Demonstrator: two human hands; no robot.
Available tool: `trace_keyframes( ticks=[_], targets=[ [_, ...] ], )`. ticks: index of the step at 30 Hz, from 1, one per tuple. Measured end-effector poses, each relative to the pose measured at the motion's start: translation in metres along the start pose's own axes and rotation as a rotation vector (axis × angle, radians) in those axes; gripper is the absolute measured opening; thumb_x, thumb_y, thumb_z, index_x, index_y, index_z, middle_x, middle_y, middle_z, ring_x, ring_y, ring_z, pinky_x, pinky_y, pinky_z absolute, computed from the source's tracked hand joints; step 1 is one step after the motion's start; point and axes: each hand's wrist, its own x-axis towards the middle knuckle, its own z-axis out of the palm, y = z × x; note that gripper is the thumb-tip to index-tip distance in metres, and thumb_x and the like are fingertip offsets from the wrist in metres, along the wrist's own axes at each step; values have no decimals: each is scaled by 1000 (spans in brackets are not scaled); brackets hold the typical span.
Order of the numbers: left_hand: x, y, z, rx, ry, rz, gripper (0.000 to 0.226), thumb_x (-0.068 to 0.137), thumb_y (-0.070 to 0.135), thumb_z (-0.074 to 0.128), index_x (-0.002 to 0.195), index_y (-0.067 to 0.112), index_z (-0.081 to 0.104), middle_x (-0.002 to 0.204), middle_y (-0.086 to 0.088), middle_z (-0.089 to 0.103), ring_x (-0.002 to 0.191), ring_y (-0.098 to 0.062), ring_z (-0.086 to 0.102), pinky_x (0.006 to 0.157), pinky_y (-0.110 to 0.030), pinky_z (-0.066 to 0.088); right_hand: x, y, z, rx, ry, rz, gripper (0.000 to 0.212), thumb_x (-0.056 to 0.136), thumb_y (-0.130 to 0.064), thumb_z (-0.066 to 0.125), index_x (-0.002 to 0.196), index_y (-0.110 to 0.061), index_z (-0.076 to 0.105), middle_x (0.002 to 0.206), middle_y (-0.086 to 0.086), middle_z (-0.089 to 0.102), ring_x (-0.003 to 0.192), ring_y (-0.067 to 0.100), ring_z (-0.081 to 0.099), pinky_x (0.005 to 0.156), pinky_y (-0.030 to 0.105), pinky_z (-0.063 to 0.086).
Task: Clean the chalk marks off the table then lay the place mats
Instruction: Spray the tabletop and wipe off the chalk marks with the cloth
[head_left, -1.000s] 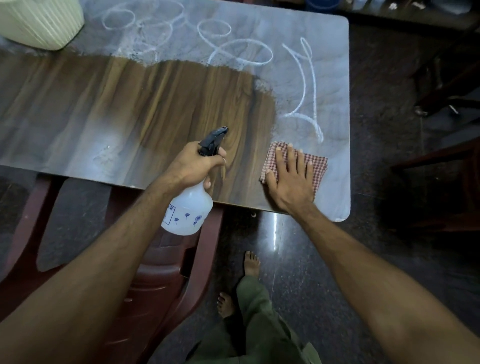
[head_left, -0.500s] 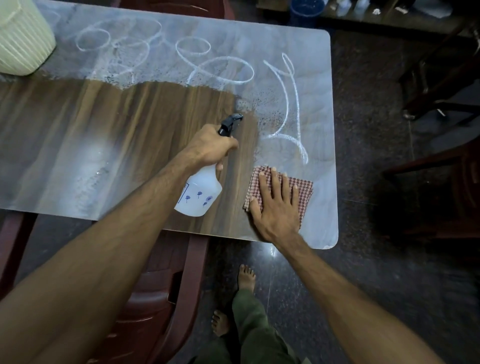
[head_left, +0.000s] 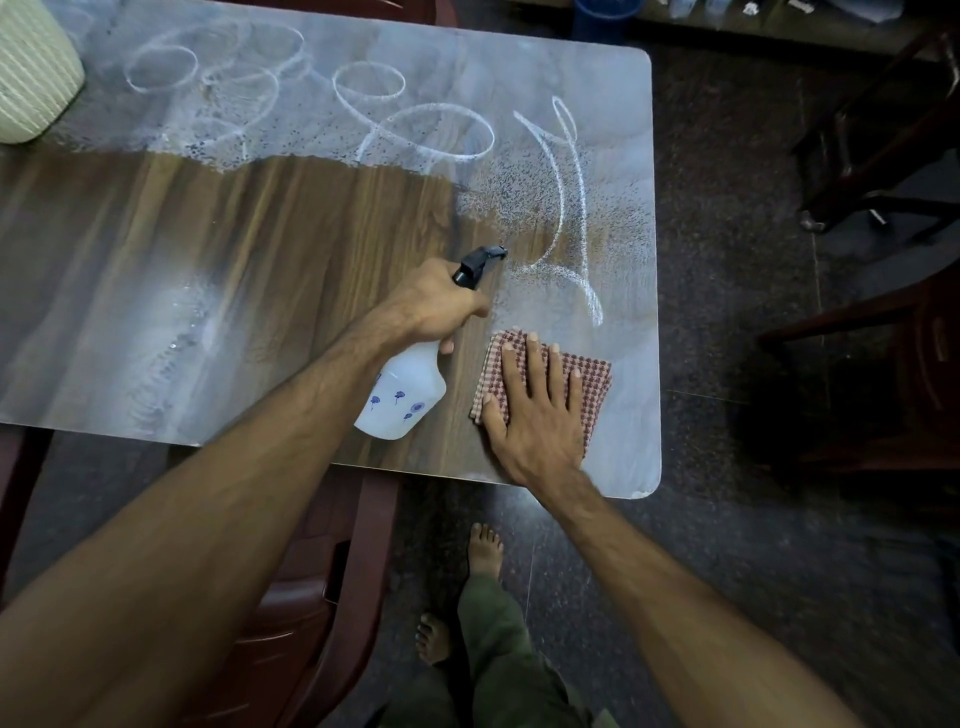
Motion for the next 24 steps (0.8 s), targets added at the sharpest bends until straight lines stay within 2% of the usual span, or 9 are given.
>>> trace_keyframes(
  ticks=[5,8,12,15,17,19,21,24],
  targets=[
    [-11,-5,4,17,-63,-11,17,89,15,62,99,1,64,90,-3,71,34,-12,49,49,-23,44,-1,0,0,-16,4,6,68,94,-54,24,156,-25,25,164,5,17,151,28,15,121,50,9],
    [-16,-19,4,3,-40,-49,17,89,18,62,97,3,63,80,-1,69,35,-11,49,54,-25,46,-2,-1,-2,-6,2,10,68,94,-55,22,156,-26,26,164,4,17,151,28,15,120,49,7],
    [-24,-41,3,11,-71,-106,14,87,22,62,84,8,60,67,-11,62,41,-17,51,65,-36,49,-7,3,-3,3,-28,6,69,94,-58,19,157,-29,20,165,2,10,152,26,9,121,49,5],
    [-30,-47,0,-28,-43,-99,14,88,18,61,89,4,63,63,-2,66,38,-16,50,74,-40,54,-14,13,-9,2,-80,1,71,93,-61,11,158,-31,10,166,0,0,152,23,0,121,48,-1],
    [-35,-48,-4,-65,-12,-81,16,88,14,62,98,2,65,84,-9,74,36,-15,50,64,-31,53,-15,27,-14,-18,-119,21,74,91,-64,3,158,-32,1,165,1,-7,152,23,-7,121,49,-6],
    [-40,-51,-9,-99,9,-59,16,88,13,63,102,5,65,105,-24,69,36,-15,50,53,-22,49,-5,46,-19,-52,-118,69,76,90,-65,0,157,-30,-5,165,4,-10,151,24,-10,121,52,-5],
    [-44,-55,-13,-131,19,-36,15,88,14,66,102,11,66,109,-32,65,37,-16,50,51,-17,47,14,58,-23,-70,-112,119,76,91,-65,4,157,-27,-6,165,6,-10,152,26,-9,121,54,0],
    [-47,-57,-15,-159,26,-16,13,88,15,67,100,16,66,107,-24,69,37,-17,51,54,-19,46,40,45,-25,-54,-117,129,78,92,-63,7,158,-22,-3,165,9,-10,151,30,-8,121,56,0]
  ],
)
